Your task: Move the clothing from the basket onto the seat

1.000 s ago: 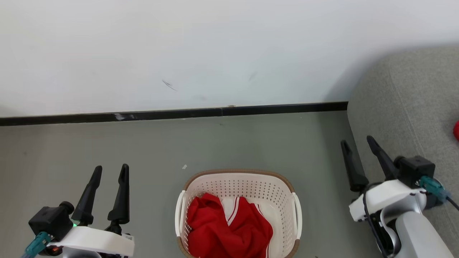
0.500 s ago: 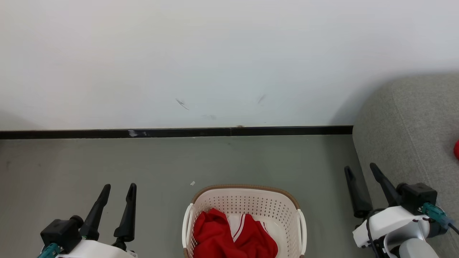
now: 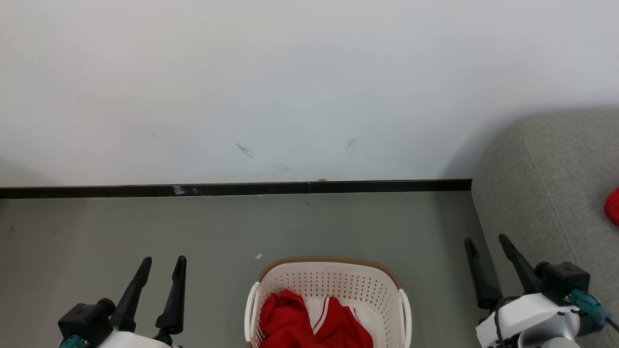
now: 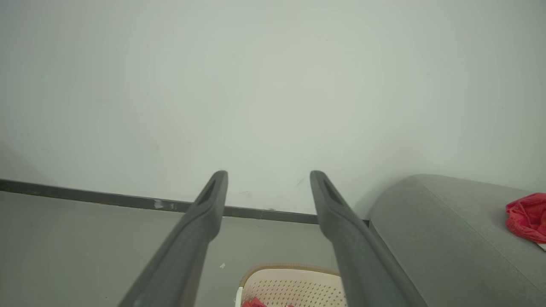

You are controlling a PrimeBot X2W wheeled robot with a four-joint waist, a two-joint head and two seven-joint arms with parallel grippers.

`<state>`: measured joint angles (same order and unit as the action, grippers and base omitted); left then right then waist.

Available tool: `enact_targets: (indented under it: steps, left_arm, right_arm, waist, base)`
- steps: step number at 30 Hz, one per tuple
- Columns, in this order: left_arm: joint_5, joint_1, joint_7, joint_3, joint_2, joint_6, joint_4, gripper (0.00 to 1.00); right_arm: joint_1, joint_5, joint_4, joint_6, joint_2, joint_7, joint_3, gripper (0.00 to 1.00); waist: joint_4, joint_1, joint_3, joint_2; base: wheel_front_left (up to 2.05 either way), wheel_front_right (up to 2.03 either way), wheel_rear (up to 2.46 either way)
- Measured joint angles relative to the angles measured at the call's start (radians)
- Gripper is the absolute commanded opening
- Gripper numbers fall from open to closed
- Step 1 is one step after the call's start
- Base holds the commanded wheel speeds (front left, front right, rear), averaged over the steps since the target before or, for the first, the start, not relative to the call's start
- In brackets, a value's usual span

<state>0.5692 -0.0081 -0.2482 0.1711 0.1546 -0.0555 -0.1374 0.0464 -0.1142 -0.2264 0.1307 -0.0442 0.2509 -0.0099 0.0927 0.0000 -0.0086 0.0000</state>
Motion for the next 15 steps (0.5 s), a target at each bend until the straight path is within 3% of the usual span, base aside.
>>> enact_targets:
  steps: [15]
  left_arm:
    - [-0.012, 0.003, 0.000, 0.013, 0.000, -0.009, -0.009, 1.00]
  right_arm:
    - [-0.024, 0.000, 0.032, 0.000, 0.002, 0.000, -0.016, 1.00]
  waist:
    - [-0.007, 0.0000, 0.011, 0.0000]
  base:
    - [0.00, 0.00, 0.00]
